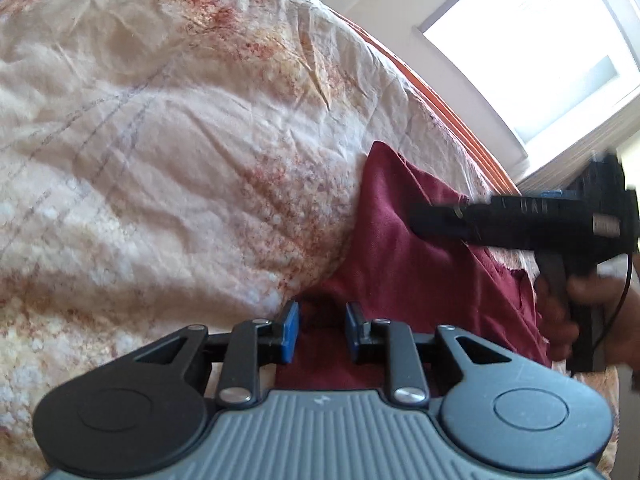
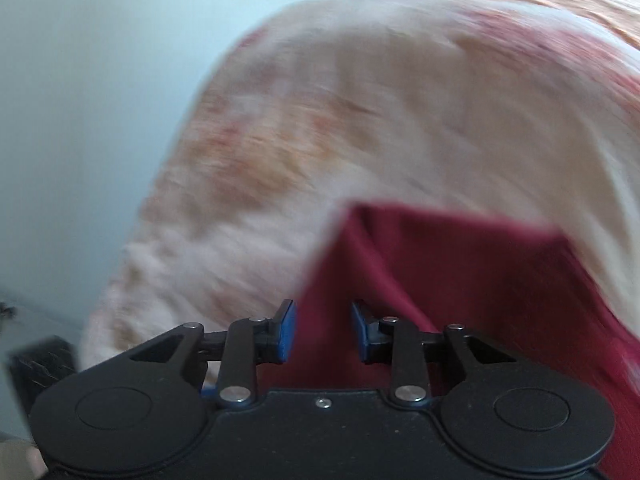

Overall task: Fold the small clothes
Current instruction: 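Lift the gripped edge with both tools, fold it over the body, release, then move both tools to the hem end of the folded strip and close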

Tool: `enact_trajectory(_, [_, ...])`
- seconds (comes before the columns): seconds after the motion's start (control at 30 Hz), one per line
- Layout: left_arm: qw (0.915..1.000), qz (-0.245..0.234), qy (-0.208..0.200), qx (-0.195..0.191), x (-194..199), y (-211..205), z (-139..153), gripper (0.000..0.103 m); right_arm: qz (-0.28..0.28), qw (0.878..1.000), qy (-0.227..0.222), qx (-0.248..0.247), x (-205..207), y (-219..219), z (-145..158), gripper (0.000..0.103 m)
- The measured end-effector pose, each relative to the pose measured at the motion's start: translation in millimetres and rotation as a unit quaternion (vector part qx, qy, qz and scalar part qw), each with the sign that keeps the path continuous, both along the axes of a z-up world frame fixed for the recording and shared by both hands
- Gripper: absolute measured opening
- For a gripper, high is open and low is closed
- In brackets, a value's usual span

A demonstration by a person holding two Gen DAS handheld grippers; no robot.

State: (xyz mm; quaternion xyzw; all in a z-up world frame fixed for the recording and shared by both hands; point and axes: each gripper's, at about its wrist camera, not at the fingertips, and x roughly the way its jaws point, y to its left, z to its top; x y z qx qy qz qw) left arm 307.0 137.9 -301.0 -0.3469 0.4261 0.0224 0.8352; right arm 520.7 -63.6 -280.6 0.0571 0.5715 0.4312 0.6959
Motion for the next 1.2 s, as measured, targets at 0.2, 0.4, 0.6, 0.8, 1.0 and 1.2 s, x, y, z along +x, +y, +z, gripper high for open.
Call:
enact_trajectory(0.2, [0.9978, -0.038, -0.053, -0.011, 8.4, -21.9, 15.2, 0.054, -0.139, 0.988, -0.008, 0.072, -45.0, -110.5, 22.6, 0.069])
enact_trajectory(0.4, [0.9958, -0.087, -0.016, 0.025, 38.1, -46.2, -5.1, 0.06, -0.239, 0.97, 0.024, 0.045, -100.7, -228.4, 4.6, 0.064])
enact_trajectory(0.6, [0.9945, -0.078, -0.008, 0.069, 42.2, -37.1, 1.9, 0.046, -0.317, 0.947, -0.005, 0.044, -132.6, -297.3, 21.8, 0.076])
enact_trajectory(0.8, [0.9922, -0.072, 0.016, 0.1, 14.8, -20.5, 14.3, 0.06, -0.318, 0.948, -0.02, 0.014, -154.1, -317.6, 31.0, 0.077])
enact_trajectory(1.0, [0.9935, -0.091, 0.056, 0.039, -61.5, 1.1, 2.1, 0.064, -0.32, 0.947, 0.024, 0.026, -208.4, -326.6, 26.4, 0.082])
enact_trajectory(1.2, [0.9824, -0.168, 0.082, 0.005, -132.5, -1.2, 4.0, 0.067, -0.347, 0.935, 0.072, 0.006, -288.7, -336.3, 7.1, 0.082])
